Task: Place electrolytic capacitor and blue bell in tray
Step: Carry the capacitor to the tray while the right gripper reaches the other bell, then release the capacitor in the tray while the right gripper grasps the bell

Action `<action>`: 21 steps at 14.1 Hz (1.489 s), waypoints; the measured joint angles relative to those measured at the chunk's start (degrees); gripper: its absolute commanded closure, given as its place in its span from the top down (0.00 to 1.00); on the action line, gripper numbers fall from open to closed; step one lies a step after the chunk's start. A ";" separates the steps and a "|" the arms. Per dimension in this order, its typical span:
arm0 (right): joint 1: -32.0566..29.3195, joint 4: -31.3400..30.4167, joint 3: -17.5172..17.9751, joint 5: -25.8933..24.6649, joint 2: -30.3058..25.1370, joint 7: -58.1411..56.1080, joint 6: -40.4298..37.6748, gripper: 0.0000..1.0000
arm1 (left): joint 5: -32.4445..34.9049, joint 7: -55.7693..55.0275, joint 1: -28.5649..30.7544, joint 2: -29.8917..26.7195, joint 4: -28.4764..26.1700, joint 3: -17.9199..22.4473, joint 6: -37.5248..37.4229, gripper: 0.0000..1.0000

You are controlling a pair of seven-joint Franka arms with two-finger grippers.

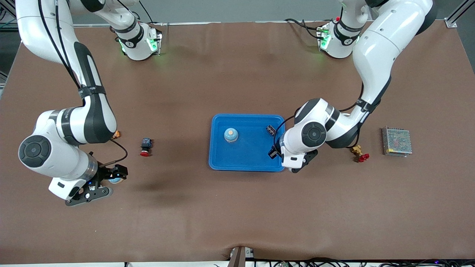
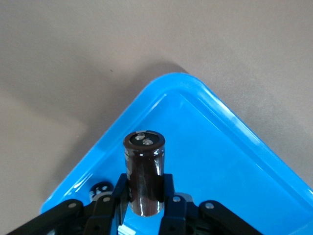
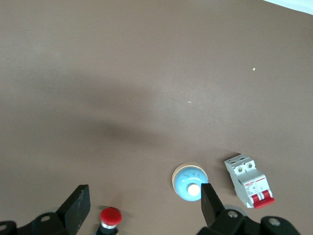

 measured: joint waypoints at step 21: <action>-5.98 -11.07 0.36 0.00 3.27 -16.05 14.39 1.00 | 0.01 1.57 -4.59 -0.83 6.54 4.70 -1.95 1.00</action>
